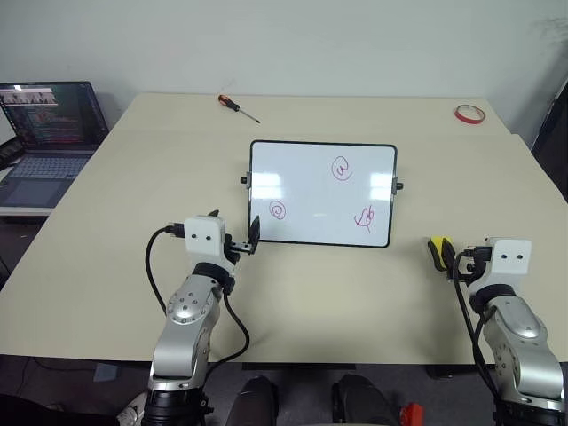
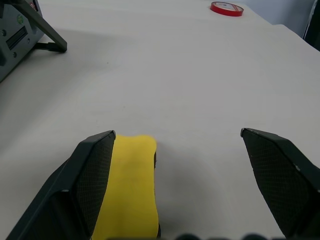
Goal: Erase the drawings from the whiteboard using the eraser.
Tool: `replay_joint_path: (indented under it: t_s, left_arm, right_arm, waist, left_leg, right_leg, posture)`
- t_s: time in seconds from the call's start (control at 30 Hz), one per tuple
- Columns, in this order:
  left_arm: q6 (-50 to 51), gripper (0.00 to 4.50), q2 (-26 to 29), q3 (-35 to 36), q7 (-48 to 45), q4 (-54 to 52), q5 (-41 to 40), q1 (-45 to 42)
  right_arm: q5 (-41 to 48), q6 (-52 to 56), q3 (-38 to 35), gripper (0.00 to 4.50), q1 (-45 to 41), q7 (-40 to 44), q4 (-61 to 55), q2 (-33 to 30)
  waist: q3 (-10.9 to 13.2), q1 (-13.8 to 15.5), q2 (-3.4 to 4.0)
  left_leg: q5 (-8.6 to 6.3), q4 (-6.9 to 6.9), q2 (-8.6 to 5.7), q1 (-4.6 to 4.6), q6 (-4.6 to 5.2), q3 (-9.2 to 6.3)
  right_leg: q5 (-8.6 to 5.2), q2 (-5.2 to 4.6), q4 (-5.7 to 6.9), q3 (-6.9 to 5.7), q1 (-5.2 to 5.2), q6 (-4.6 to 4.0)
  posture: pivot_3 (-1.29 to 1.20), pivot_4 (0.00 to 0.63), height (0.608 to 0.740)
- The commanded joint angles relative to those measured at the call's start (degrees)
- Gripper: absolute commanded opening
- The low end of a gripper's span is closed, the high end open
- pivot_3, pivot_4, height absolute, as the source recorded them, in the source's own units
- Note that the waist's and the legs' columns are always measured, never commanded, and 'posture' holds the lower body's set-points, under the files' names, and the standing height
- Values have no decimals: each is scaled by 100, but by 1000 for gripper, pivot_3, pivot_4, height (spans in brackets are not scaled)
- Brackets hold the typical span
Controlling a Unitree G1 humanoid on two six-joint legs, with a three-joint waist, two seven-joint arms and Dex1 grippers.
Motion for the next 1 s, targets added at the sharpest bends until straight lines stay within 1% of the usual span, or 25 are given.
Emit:
replay_joint_path:
  t_s: [0.03, 0.17, 0.27, 0.33, 0.4, 0.57, 0.8, 1.0]
  left_arm:
    - [-132, 4500, 92, 131, -74, -22, -38, -182]
    - [-175, 4500, 270, -5, -474, -48, -87, -333]
    - [-226, 4500, 515, -309, -1163, -147, -268, -376]
    - [-185, 4500, 689, -513, -1772, -170, -553, -442]
    - [-196, 4500, 909, -725, -2397, -138, -770, -595]
    - [-139, 4500, 1246, -1119, -3522, 174, -1141, -1054]
    - [-316, 4500, 1363, -1531, -4681, 1074, -1193, -1683]
    - [-668, 4500, 1142, -1757, -5081, 1724, -1007, -2154]
  right_arm:
    - [46, 14, -181, 4415, 7, 21, -297, -115]
    - [137, 202, -216, 4415, 90, 49, -530, -118]
    - [269, 488, -246, 4415, 173, 100, -747, -106]
    - [395, 715, -279, 4415, 202, 125, -873, -108]
    - [543, 988, -309, 4415, 220, 151, -1043, -111]
    - [844, 1627, -291, 4415, 113, 148, -1338, -141]
    - [910, 2184, -88, 4415, -259, 77, -1188, -108]
    - [891, 2411, 38, 4415, -579, -11, -878, -23]
  waist:
    - [0, -3, 0]
    - [0, -2, 0]
    - [0, -1, 0]
    - [0, -2, 0]
    - [0, -4, 1]
    - [0, -14, 1]
    - [-1, -15, 3]
    - [-1, -15, 3]
  left_leg:
    - [0, 0, 0, 0, 0, 1]
    - [0, 0, 0, -2, 0, 1]
    - [0, -1, 0, -1, -1, -1]
    - [0, 0, -1, 0, -1, 2]
    - [0, 0, -1, -1, -1, 1]
    - [1, -1, 0, 1, 0, 1]
    - [1, -1, 1, 0, 0, 0]
    - [1, 0, 1, -2, 1, -1]
  right_leg:
    - [0, 0, 0, 1, 0, 0]
    - [0, 0, -2, 1, -1, 0]
    - [0, 0, 0, 0, -1, 0]
    - [0, 0, -1, 1, 1, 0]
    - [0, 0, -1, 1, 1, 0]
    - [0, 3, 0, 1, 1, -1]
    - [0, 29, -1, 2, 0, -1]
    - [0, 30, -1, 1, -2, -1]
  posture:
    - [0, 150, 740]
    - [0, 150, 740]
    - [0, 150, 740]
    - [0, 150, 740]
    - [0, 150, 740]
    - [0, 150, 740]
    - [0, 150, 740]
    - [0, 150, 740]
